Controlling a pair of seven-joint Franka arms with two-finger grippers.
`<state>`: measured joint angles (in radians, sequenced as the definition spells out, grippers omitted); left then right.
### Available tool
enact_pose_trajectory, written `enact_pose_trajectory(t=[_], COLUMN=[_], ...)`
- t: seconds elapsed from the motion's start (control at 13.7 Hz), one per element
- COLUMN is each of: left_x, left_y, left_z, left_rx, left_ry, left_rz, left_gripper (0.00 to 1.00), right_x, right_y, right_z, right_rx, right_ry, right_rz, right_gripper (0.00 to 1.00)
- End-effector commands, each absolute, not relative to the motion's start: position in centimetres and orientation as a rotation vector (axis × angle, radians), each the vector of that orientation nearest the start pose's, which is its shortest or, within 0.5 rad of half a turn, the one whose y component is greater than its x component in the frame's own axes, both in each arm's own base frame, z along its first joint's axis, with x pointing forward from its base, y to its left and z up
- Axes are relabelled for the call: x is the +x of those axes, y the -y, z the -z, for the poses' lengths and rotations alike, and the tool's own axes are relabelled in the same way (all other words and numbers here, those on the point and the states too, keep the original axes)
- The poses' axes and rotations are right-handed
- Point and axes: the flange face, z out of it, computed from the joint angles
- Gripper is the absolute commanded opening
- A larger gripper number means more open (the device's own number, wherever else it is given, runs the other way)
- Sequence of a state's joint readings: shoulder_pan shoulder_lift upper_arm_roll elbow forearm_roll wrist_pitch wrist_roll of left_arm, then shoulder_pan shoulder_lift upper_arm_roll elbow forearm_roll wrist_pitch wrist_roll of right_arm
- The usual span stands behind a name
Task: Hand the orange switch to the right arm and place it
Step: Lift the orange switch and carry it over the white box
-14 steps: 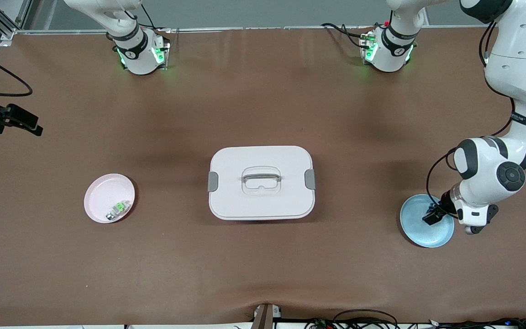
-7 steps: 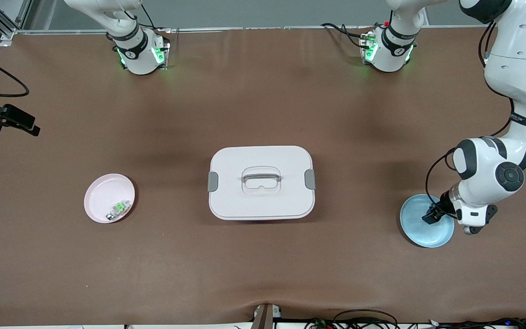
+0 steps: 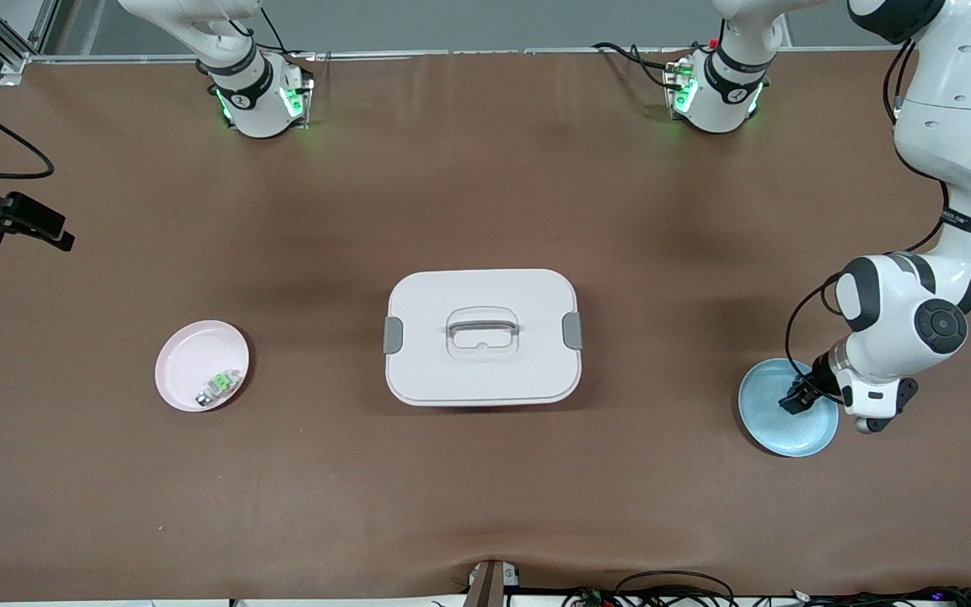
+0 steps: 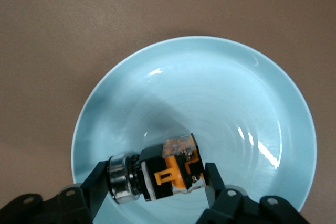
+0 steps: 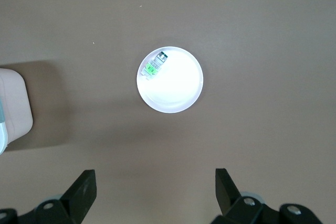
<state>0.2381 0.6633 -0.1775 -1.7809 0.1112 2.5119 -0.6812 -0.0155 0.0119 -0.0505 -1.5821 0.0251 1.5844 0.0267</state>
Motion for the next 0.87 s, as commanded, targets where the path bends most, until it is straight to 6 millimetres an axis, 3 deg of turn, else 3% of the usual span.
enact_pose_trajectory(t=[0.0,0.36,0.8], left_x=[66.7,66.9,67.0], left_y=[-3.7,2.6,15.3], left_z=[-21.4,-27.7,-37.0], left_rx=[-2.992,-3.032,-3.056], left_ry=[1.116,1.114,1.270], left_rz=[0.109,0.060,-0.058], left_gripper=[0.00,0.00,0.00], right_x=[55.4,55.3,55.4], right_y=[2.9,2.9,3.0], right_z=[-61.6,-61.7,-61.6], right_rx=[-3.099,-3.098,-3.095], right_ry=[-0.136,-0.136,-0.141], right_rz=[-0.020,-0.016,-0.018], right_gripper=[1.00,1.00,1.00])
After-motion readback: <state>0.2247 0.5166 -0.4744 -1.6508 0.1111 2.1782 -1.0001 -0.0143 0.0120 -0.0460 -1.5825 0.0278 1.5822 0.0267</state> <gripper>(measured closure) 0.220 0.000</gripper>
